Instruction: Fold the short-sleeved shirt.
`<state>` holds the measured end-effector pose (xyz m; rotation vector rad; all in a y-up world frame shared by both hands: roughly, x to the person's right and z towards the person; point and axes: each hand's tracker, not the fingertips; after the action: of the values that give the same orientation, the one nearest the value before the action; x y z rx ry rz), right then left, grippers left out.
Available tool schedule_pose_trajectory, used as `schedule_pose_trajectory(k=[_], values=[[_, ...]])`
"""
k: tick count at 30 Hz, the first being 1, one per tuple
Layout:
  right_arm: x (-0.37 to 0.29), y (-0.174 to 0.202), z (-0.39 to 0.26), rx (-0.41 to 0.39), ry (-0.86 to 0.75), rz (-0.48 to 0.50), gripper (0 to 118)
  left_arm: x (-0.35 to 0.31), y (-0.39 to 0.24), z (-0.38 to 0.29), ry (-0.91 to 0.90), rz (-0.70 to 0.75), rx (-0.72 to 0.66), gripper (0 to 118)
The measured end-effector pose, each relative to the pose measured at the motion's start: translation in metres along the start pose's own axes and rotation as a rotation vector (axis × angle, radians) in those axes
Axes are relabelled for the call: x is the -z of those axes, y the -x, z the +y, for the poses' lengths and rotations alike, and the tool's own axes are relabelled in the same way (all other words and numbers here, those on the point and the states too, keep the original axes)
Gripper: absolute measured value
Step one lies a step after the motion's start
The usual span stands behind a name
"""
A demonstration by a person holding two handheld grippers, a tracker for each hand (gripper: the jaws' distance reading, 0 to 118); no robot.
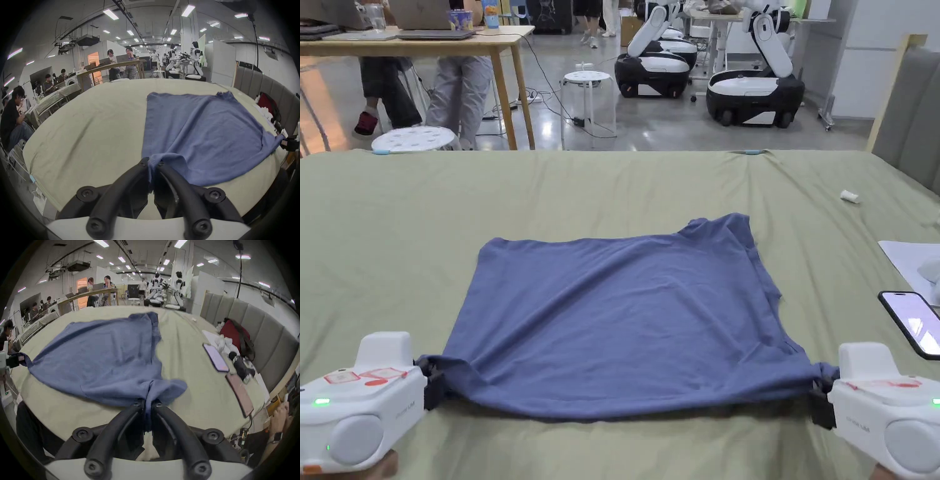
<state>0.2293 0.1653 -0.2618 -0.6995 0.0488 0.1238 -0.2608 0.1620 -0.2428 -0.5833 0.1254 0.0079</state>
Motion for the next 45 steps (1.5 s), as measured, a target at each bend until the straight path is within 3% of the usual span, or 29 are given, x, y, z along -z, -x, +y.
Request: schedule_pose_trajectory(k=[7,14,21,29,31,32,33,34,35,38,41,42,43,44,45], values=[[0.043,0.002,0.083,-0.047,-0.081,-0.032,7,0.042,0.000,0.064,-0.052,0.055,0.016,3],[0.134,0.001,0.139,-0.071,-0.032,-0.082,7,0.118,-0.009,0.101,0.007,0.115,0.085,3],[0.216,0.006,0.145,-0.072,0.083,-0.090,7,0.189,-0.026,0.089,0.153,0.128,0.137,3],[0.242,0.007,0.137,-0.043,0.143,-0.093,8,0.205,-0.028,0.078,0.188,0.139,0.120,4],[0.242,0.006,0.141,-0.039,0.150,-0.089,15,0.203,-0.027,0.082,0.183,0.141,0.114,28],[0.239,0.005,0.143,-0.030,0.151,-0.090,28,0.200,-0.026,0.084,0.180,0.154,0.112,52],[0.233,0.005,0.145,-0.020,0.140,-0.095,63,0.197,-0.025,0.085,0.172,0.173,0.111,86],[0.224,0.006,0.146,-0.022,0.113,-0.114,92,0.191,-0.023,0.086,0.160,0.175,0.106,108],[0.214,0.006,0.147,-0.041,0.077,-0.123,108,0.184,-0.021,0.087,0.150,0.168,0.101,118],[0.178,0.012,0.146,-0.066,0.031,-0.065,118,0.156,-0.020,0.086,0.072,0.124,0.082,117],[0.147,0.023,0.134,-0.080,0.020,-0.067,99,0.130,-0.025,0.074,0.072,0.138,0.075,117],[0.138,0.026,0.127,-0.082,0.013,-0.070,84,0.119,-0.026,0.068,0.068,0.133,0.065,111],[0.129,0.028,0.121,-0.079,0.000,-0.070,67,0.111,-0.026,0.062,0.055,0.115,0.044,97],[0.122,0.031,0.114,-0.076,-0.005,-0.067,43,0.101,-0.026,0.057,0.044,0.104,0.024,74],[0.114,0.034,0.106,-0.063,-0.008,-0.060,17,0.091,-0.026,0.050,0.043,0.101,0.015,33]])
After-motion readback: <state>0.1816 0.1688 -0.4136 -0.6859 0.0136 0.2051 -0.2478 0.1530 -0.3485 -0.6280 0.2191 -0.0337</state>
